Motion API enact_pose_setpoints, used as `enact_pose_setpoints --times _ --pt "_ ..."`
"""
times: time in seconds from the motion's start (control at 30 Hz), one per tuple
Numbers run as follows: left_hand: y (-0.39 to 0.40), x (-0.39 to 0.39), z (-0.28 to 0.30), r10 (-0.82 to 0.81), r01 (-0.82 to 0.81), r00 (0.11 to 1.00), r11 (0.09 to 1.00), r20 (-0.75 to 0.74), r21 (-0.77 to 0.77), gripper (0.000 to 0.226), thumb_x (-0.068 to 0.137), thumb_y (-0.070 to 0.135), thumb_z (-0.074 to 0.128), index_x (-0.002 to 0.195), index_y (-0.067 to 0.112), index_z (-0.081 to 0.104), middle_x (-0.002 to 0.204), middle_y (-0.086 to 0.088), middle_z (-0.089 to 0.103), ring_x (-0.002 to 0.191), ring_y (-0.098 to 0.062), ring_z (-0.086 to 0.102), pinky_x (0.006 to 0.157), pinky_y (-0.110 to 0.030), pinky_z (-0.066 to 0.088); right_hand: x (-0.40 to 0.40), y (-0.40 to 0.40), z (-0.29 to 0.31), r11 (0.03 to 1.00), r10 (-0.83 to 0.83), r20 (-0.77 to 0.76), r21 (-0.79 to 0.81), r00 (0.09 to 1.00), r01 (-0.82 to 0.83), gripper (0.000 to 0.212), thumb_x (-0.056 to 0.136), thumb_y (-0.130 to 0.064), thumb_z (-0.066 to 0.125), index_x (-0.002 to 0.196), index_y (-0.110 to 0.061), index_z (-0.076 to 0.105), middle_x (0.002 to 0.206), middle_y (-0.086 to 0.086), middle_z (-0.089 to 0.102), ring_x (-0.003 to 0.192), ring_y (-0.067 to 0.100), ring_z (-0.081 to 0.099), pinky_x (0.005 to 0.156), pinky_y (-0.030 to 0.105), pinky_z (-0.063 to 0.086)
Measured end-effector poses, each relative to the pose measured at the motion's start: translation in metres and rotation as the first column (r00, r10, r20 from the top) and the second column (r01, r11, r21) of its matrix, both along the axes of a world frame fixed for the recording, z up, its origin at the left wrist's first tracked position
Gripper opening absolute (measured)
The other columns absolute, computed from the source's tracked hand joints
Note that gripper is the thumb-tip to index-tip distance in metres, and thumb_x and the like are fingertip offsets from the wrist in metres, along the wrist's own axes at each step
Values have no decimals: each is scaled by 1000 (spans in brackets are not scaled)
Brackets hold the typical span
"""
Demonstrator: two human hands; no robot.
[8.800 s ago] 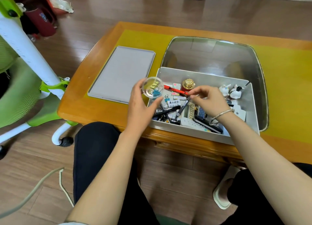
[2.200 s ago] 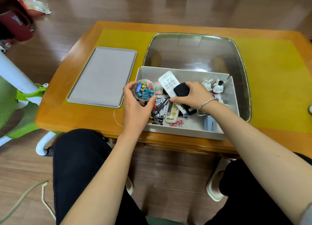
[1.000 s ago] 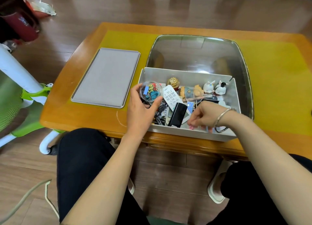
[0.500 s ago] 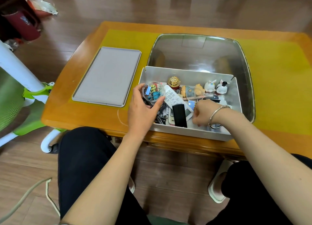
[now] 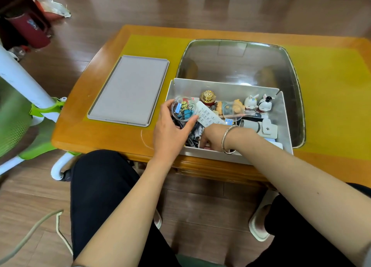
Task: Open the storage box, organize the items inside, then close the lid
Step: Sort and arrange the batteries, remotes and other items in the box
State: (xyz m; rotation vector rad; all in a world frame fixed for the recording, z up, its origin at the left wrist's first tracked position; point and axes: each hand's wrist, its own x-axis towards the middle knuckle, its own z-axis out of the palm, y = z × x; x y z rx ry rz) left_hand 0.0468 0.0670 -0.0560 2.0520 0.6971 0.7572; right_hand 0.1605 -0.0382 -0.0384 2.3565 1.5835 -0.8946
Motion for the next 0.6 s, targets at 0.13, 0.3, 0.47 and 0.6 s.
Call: enact_pose_setpoints --times 0.13,0.3,0.47,0.6 --pt "-1 0 1 5 -5 1000 1000 -5 12 68 75 55 71 128 25 39 119 12 54 105 -6 59 71 -30 60 -1 -1 -5 999 13 5 30 1000 -13 28 88 -6 55 106 -22 69 103 -2 68 83 17 59 82 30 52" --pt "-1 0 -1 7 -7 1000 1000 -18 8 68 74 56 71 127 28 38 121 10 55 105 -4 57 73 -27 59 -3 -3 -2 998 -24 -12 52 1000 25 24 89 -9 55 104 -21 70 103 -4 69 83 13 57 75 22 44" --pt "0 1 0 7 -6 999 1000 -42 30 69 74 57 70 128 27 39 123 7 55 104 -2 55 73 -24 59 -5 1 1 994 -112 151 0 982 114 17 84 -9 59 95 -16 70 100 7 66 80 26 60 77 29 51" --pt "0 0 -1 9 -6 998 999 -61 48 69 75 55 71 129 25 39 124 6 55 108 -5 55 75 -23 58 -1 -9 0 991 -118 54 65 992 114 18 85 -10 60 94 -17 73 99 2 70 88 21 64 77 24 49"
